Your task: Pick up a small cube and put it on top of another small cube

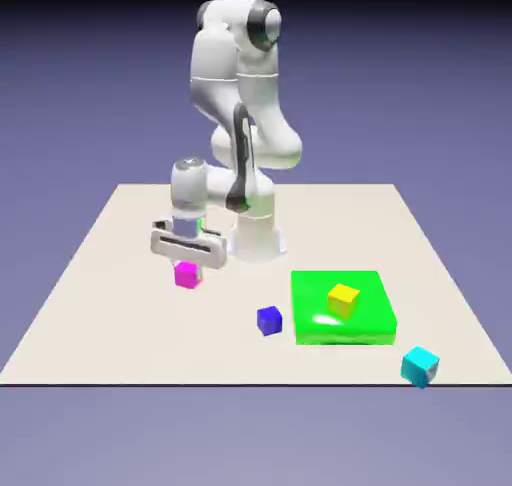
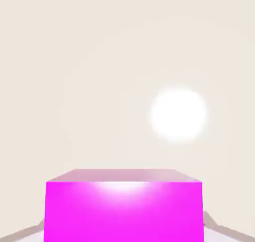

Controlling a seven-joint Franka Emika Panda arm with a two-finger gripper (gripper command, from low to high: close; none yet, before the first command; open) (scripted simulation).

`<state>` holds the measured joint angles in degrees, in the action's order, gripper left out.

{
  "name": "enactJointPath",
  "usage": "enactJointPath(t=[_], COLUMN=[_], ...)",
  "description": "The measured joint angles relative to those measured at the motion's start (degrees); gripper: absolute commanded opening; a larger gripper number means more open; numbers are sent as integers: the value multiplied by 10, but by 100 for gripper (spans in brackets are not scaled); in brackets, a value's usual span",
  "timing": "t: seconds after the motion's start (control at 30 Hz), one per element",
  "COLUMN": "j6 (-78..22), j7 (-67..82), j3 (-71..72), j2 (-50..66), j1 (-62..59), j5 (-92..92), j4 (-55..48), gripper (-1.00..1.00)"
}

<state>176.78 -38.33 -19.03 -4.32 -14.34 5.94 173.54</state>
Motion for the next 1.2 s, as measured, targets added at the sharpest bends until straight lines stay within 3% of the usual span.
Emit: enactJointPath(t=[0.93, 1.1, 1.13, 1.2], j6=[-302, -238, -234, -233], j7=[228, 231, 231, 231], j3=[203, 206, 206, 206], j2=[283, 366, 371, 371], j1=[455, 456, 456, 456], j5=[-109, -112, -112, -112], j4=[-575, -594, -595, -595], gripper=[-100, -100, 100, 100])
